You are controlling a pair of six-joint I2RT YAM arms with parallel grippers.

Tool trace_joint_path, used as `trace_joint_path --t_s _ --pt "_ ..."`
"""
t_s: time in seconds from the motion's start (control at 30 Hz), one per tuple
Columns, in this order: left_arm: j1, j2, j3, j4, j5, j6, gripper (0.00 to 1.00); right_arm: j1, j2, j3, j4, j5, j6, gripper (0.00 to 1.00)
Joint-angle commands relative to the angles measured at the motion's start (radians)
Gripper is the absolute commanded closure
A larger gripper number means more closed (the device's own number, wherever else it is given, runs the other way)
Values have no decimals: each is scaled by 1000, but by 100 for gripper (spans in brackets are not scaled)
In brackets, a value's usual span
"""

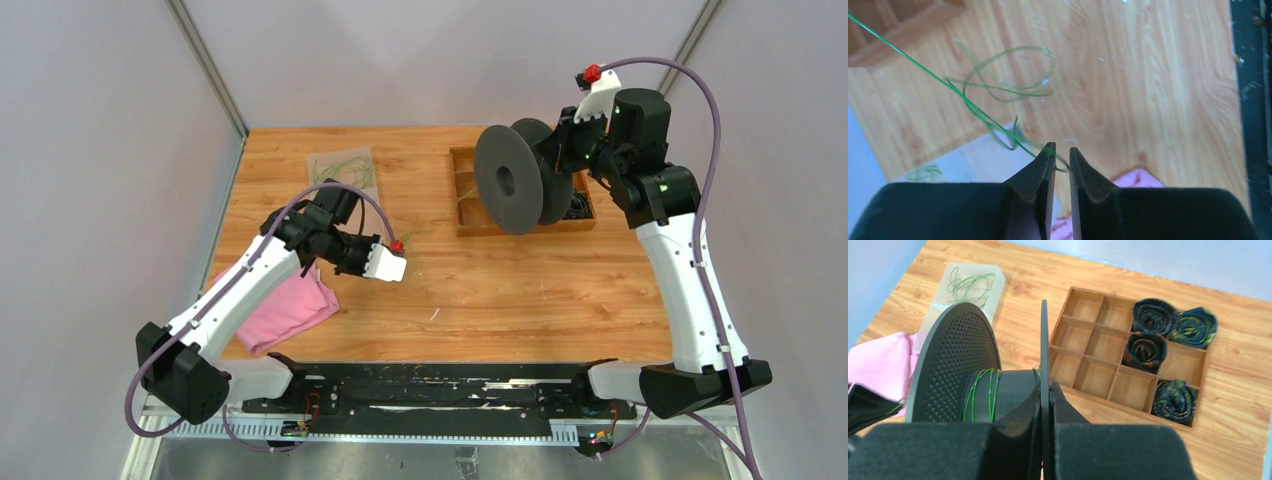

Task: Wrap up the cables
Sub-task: Wrap the cable around the cable reel.

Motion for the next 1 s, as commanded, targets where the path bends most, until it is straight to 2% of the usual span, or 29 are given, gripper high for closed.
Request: trace_joint_path --t_s 0.0,0.13,0.27,0.47,0.67,0.97 --pt "7 1 22 -224 0 15 76 -28 -18 37 186 86 -40 99" --pt "8 16 61 -223 131 8 68 -28 -21 28 188 45 -32 99" --pt "8 27 64 -224 180 12 69 -28 -29 37 171 63 -50 99" --pt "8 26 1 -225 69 42 76 -29 -37 49 156 151 -76 99" --pt "8 -25 -66 -224 -18 51 76 -28 -31 57 152 235 -105 99" --pt "10 -53 -78 -244 -144 30 74 -29 -47 30 217 399 -226 99"
